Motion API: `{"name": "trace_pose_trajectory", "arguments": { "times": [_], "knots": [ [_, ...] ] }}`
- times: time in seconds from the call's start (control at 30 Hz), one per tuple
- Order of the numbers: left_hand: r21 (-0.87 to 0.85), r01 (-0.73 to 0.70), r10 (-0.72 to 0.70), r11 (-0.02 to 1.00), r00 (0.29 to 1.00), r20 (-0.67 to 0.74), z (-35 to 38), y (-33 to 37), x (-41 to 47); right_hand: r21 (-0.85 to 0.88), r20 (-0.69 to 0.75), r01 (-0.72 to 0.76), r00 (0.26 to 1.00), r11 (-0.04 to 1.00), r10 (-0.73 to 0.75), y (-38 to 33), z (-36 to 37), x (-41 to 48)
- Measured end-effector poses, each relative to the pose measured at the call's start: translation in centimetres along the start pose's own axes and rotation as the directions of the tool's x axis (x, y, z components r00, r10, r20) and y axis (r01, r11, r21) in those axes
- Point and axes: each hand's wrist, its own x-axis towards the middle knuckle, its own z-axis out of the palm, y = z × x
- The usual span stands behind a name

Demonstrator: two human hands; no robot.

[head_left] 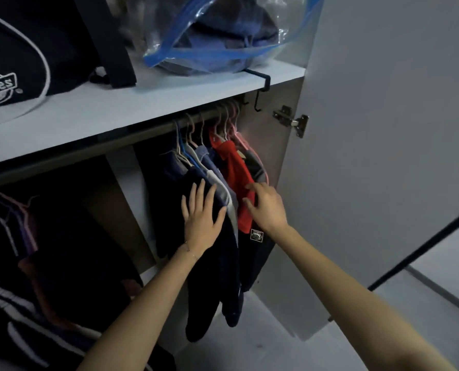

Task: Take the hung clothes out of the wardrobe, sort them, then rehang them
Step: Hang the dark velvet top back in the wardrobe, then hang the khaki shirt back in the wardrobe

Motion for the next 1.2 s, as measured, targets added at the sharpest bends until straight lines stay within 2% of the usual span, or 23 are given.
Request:
{"name": "trace_pose_trajectory", "arguments": {
  "times": [0.17,0.4,0.5,0.6,0.87,1.07,1.2],
  "knots": [
    [0.074,-0.115,0.111,0.991,0.992,0.055,1.3,4.9,-1.4,-0.171,-0.111,0.028,0.993,0.985,-0.048,3.8,-4.7,-4.9],
    [-0.005,-0.199,0.196,0.980,0.960,0.198,5.6,14.9,-7.6,-0.263,-0.090,-0.014,0.996,0.965,-0.010,11.3,-12.5,-16.0],
    [-0.066,-0.264,0.272,0.962,0.921,0.279,7.8,20.7,-11.8,-0.311,-0.094,-0.079,0.994,0.947,0.052,15.2,-15.9,-22.4],
    [-0.128,-0.347,0.370,0.929,0.860,0.352,9.7,26.7,-15.9,-0.337,-0.122,-0.213,0.976,0.917,0.182,19.3,-19.2,-28.7],
    [-0.297,-0.489,0.571,0.820,0.674,0.469,14.5,40.7,-22.3,-0.366,-0.198,-0.519,0.855,0.773,0.480,27.2,-26.5,-41.7],
    [-0.392,-0.571,0.689,0.722,0.537,0.487,18.2,50.4,-23.3,-0.347,-0.289,-0.684,0.729,0.642,0.620,32.1,-31.2,-47.5],
    [-0.449,-0.599,0.742,0.664,0.448,0.499,21.4,57.2,-23.4,-0.323,-0.341,-0.785,0.618,0.529,0.709,36.1,-34.1,-50.4]
  ]
}}
